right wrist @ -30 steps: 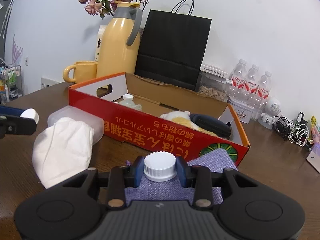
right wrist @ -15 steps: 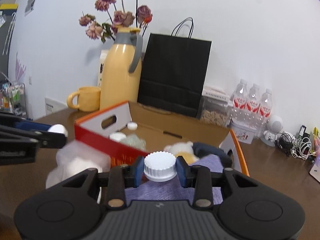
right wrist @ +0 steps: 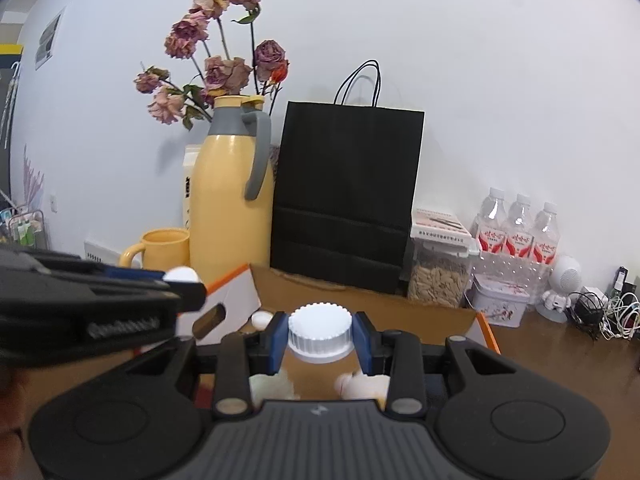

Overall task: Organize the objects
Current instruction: 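Carry both white caps into the box and release them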

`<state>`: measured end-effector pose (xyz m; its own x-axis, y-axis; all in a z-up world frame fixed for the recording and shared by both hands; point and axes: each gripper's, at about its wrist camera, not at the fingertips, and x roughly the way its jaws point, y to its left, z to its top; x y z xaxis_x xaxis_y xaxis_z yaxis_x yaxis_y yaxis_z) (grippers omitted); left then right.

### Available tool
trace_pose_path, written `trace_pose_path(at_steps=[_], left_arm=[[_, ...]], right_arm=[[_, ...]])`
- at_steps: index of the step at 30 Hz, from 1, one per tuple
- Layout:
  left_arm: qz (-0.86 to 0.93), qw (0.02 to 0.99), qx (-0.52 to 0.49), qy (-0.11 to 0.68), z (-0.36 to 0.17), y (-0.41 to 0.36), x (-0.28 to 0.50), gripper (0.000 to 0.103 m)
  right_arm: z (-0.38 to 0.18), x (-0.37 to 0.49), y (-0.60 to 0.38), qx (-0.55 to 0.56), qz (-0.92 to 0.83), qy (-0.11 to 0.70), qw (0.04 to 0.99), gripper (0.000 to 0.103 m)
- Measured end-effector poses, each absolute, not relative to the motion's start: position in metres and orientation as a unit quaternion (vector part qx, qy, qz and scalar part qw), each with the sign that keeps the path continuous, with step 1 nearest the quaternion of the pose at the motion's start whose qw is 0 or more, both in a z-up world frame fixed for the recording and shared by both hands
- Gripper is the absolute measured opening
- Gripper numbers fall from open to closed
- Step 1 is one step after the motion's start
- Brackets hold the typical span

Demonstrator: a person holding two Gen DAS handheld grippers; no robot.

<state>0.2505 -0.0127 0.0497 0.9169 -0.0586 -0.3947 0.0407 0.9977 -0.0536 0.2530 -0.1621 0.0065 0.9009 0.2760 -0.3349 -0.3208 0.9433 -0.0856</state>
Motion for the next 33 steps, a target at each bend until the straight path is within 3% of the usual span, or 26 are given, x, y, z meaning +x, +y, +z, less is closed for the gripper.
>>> trace_pose_path(at_steps=[13,24,26,28,30,31,33], left_arm=[[-0.008,0.973,-0.03,0.229,0.032,-0.018,0.322,0.03],[-0.005,0.969,-0.013,0.245,0.02,-0.02,0.329,0.032],[-0.003,0.969,-0.014,0.245,0.02,-0.019,0.329,0.044],[0.002,0.97,-0.015,0.242,0.02,-0.019,0.328,0.069],[0.007,0.972,-0.009,0.236,0.02,-0.02,0.327,0.087],[0.01,0.973,-0.006,0.232,0.02,-0.021,0.326,0.097],[0.018,0.975,-0.004,0.222,0.021,-0.022,0.324,0.103]], right_arm=[[-0.016,0.315,-0.173,-0.035,0.14,0.202,0.969,0.034],[-0.029,0.324,-0.172,-0.04,0.133,0.227,0.964,0.034],[-0.03,0.325,-0.172,-0.039,0.127,0.231,0.964,0.034],[-0.032,0.327,-0.174,-0.035,0.121,0.237,0.963,0.042],[-0.033,0.329,-0.175,-0.033,0.117,0.24,0.963,0.065],[-0.034,0.329,-0.175,-0.032,0.115,0.241,0.963,0.07],[-0.033,0.33,-0.176,-0.031,0.112,0.241,0.963,0.088]])
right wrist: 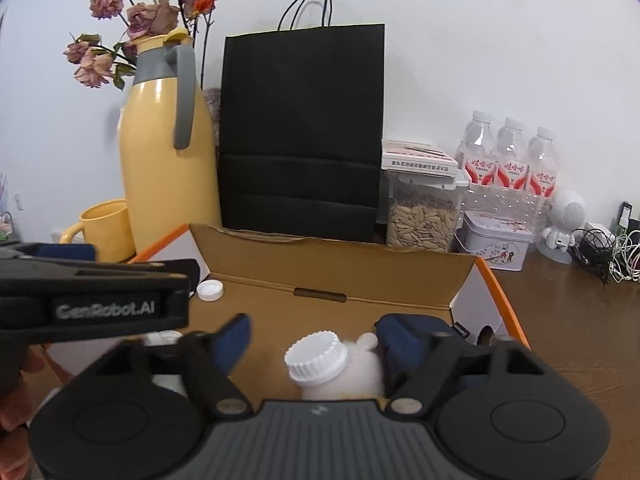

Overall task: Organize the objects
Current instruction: 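Carry both white caps into the box and release them, then grasp the white towel with the left gripper while the right gripper grasps the purple pouch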

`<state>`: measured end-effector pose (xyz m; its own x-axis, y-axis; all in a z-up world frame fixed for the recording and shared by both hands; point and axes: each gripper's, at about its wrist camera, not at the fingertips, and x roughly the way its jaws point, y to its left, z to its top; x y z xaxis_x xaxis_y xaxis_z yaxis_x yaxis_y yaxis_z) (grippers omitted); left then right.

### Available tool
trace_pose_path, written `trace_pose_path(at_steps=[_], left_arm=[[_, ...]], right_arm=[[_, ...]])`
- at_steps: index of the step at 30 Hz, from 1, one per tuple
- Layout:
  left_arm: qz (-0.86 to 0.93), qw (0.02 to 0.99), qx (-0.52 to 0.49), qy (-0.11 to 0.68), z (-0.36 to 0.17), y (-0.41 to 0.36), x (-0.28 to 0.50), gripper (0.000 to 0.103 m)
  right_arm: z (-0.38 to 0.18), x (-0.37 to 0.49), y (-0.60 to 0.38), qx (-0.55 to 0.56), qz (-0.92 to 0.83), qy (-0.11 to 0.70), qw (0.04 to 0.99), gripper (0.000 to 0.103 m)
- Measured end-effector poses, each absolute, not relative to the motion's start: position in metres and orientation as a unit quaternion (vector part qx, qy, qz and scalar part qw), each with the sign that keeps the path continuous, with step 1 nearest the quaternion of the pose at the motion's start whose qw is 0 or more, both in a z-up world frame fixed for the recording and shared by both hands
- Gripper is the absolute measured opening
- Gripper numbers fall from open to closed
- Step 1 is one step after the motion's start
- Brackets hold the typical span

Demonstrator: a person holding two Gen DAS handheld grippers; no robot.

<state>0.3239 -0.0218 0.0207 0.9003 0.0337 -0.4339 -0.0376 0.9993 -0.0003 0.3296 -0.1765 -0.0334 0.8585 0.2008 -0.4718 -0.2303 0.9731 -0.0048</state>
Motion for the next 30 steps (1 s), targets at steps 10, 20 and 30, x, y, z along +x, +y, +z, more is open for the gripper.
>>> trace_pose_path(at_steps=[10,20,30], left_arm=[[0.023,0.975,-0.013,0.222,0.024,-0.019,0.323,0.103],[0.016,0.98,-0.021,0.199,0.048,-0.01,0.291,0.103],[0.001,0.978,-0.025,0.206,0.051,0.009,0.233,0.103]], right_arm=[[-0.029,0.329,-0.179,-0.025,0.109,0.238,0.965,0.103],[-0.001,0.298,-0.187,-0.029,0.118,0.2,0.972,0.103],[-0.003,0.236,-0.199,-0.052,0.134,0.194,0.97,0.103]])
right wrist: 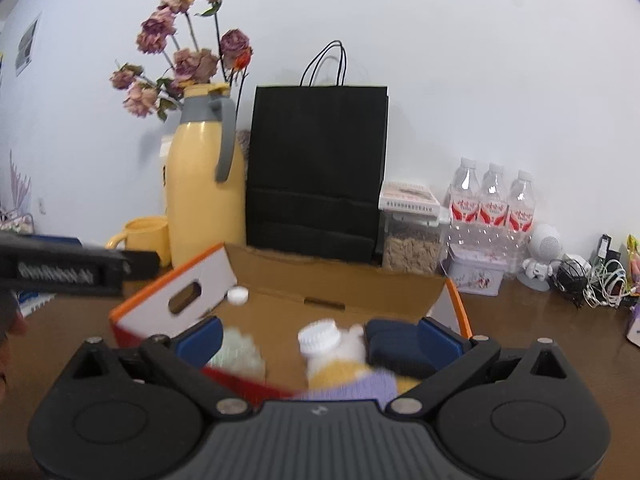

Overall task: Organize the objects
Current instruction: 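Grasp the white towel with the left gripper while the right gripper grasps the purple pouch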

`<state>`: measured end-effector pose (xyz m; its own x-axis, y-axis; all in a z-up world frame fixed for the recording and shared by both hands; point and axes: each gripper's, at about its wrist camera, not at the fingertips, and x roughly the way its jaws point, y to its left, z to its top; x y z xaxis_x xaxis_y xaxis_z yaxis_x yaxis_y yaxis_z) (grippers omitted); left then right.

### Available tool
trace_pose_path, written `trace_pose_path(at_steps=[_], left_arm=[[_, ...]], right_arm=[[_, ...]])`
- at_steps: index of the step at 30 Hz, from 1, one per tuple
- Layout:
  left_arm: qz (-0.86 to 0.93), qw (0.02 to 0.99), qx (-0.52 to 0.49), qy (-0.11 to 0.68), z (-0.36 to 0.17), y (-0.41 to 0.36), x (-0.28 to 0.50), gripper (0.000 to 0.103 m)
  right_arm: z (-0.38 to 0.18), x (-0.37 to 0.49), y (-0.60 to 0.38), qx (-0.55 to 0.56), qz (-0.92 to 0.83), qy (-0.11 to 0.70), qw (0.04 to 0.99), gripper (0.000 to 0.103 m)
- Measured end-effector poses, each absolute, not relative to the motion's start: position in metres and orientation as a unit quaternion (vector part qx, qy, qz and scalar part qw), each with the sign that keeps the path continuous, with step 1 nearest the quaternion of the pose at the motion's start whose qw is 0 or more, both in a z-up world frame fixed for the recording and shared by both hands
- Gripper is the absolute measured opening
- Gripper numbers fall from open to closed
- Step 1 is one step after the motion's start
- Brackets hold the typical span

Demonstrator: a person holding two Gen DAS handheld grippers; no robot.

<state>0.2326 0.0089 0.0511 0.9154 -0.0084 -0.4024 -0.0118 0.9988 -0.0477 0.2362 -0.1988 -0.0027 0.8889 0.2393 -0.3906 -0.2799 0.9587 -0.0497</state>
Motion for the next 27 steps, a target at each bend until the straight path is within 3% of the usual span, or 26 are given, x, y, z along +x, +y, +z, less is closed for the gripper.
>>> trace_pose_path(at_steps=[12,24,26,27], left_arm=[[0.006,0.969,-0.01,0.246,0.017,0.028,0.173,0.103],[0.014,0.962,-0.018,0.272,-0.003,0.034,0.149,0.103],[0.015,0.962,-0.019,0.273,-0.003,0.035,0.148,0.103],[0.015,0.962,-0.02,0.273,-0.003,0.035,0.147,0.103]], right_arm=[[-0.052,0.194,-0.201,-0.095,0.142,0.243,0.955,0.103],[-0.078,0.214,-0.179,-0.137,0.131,0.258,0.947,0.103],[-0.08,0.214,-0.18,-0.131,0.136,0.264,0.946,0.096],[-0.081,0.214,-0.181,-0.127,0.14,0.268,0.945,0.082]])
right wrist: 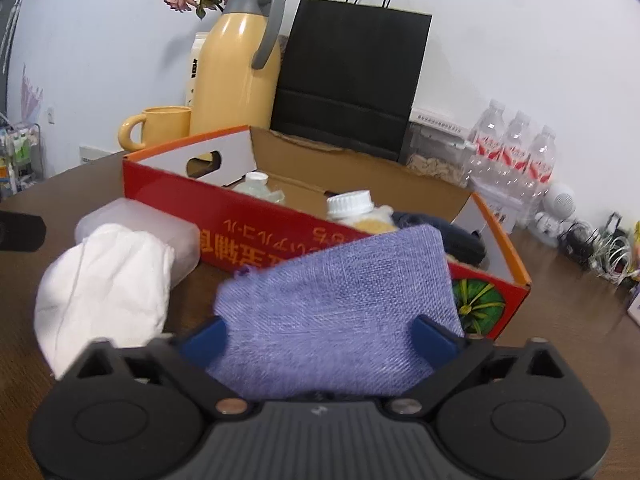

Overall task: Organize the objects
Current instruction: 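Grasp the white towel with the left gripper while the right gripper grasps the purple pouch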

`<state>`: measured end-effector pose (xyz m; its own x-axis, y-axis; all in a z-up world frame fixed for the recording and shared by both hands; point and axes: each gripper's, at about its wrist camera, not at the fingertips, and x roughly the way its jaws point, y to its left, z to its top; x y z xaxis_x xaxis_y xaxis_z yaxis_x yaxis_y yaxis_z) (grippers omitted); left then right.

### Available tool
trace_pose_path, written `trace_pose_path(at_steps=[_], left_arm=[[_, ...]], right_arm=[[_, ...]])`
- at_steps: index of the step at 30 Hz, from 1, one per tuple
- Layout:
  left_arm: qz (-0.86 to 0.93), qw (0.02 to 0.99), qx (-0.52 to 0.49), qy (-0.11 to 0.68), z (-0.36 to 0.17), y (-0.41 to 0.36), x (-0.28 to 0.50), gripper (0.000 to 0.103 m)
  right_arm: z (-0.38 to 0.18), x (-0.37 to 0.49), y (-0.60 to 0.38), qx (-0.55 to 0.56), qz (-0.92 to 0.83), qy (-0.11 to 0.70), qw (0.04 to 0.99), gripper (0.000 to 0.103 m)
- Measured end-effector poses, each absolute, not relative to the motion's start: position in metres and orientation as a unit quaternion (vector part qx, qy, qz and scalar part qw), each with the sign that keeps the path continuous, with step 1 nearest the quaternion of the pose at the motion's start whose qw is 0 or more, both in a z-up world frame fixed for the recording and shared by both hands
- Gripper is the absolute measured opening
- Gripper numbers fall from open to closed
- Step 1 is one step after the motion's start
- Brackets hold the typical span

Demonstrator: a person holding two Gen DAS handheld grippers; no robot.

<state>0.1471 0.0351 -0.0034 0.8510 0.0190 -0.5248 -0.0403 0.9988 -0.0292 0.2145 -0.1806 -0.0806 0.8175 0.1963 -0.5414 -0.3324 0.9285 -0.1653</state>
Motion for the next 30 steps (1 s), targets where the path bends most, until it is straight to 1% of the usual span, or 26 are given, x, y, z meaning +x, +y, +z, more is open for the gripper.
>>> trace_pose_path(at_steps=[2,4,6,7,9,11,12,14,15,16,17,18,20,26,27,28,30], left_arm=[[0.016,0.962,-0.02,0.272,-0.004,0.035,0.146,0.103],[0.016,0.962,-0.02,0.273,-0.004,0.034,0.145,0.103],[0.016,0.961,-0.02,0.274,-0.005,0.033,0.143,0.103],[0.015,0.961,-0.019,0.275,-0.006,0.032,0.143,0.103],[0.015,0.961,-0.018,0.276,-0.007,0.031,0.142,0.103],[0.015,0.961,-0.017,0.277,-0.007,0.029,0.141,0.103],[0.015,0.961,-0.016,0.277,-0.007,0.028,0.14,0.103],[0.014,0.961,-0.016,0.277,-0.007,0.027,0.139,0.103],[0.014,0.961,-0.016,0.276,-0.007,0.027,0.137,0.103],[0.015,0.961,-0.016,0.276,-0.007,0.027,0.136,0.103],[0.015,0.961,-0.016,0.276,-0.007,0.028,0.136,0.103],[0.016,0.961,-0.016,0.276,-0.007,0.027,0.136,0.103],[0.018,0.961,-0.016,0.277,-0.007,0.028,0.136,0.103],[0.015,0.96,-0.016,0.28,-0.009,0.026,0.135,0.103],[0.014,0.96,-0.016,0.28,-0.01,0.026,0.136,0.103],[0.013,0.959,-0.016,0.281,-0.01,0.025,0.136,0.103],[0.01,0.959,-0.014,0.282,-0.011,0.022,0.136,0.103]], right_arm=[[-0.082,0.215,-0.182,-0.122,0.142,0.273,0.944,0.066],[-0.083,0.214,-0.183,-0.125,0.133,0.269,0.946,0.058],[-0.083,0.213,-0.183,-0.129,0.124,0.265,0.947,0.043],[-0.083,0.212,-0.185,-0.129,0.12,0.263,0.949,0.04],[-0.082,0.212,-0.187,-0.128,0.119,0.26,0.95,0.029],[-0.082,0.21,-0.188,-0.128,0.12,0.258,0.95,0.024],[-0.081,0.21,-0.189,-0.125,0.121,0.256,0.951,0.023],[-0.078,0.207,-0.195,-0.102,0.13,0.247,0.955,0.025],[-0.075,0.205,-0.199,-0.092,0.132,0.241,0.957,0.038],[-0.072,0.202,-0.202,-0.086,0.128,0.232,0.96,0.052],[-0.069,0.2,-0.205,-0.084,0.125,0.224,0.963,0.086],[-0.068,0.198,-0.207,-0.084,0.13,0.218,0.964,0.103],[-0.068,0.201,-0.207,-0.092,0.124,0.222,0.963,0.103],[-0.085,0.217,-0.202,-0.131,0.119,0.282,0.943,0.103],[-0.085,0.216,-0.201,-0.134,0.123,0.284,0.941,0.101],[-0.085,0.215,-0.2,-0.134,0.126,0.284,0.941,0.096],[-0.085,0.212,-0.199,-0.145,0.121,0.278,0.942,0.068]])
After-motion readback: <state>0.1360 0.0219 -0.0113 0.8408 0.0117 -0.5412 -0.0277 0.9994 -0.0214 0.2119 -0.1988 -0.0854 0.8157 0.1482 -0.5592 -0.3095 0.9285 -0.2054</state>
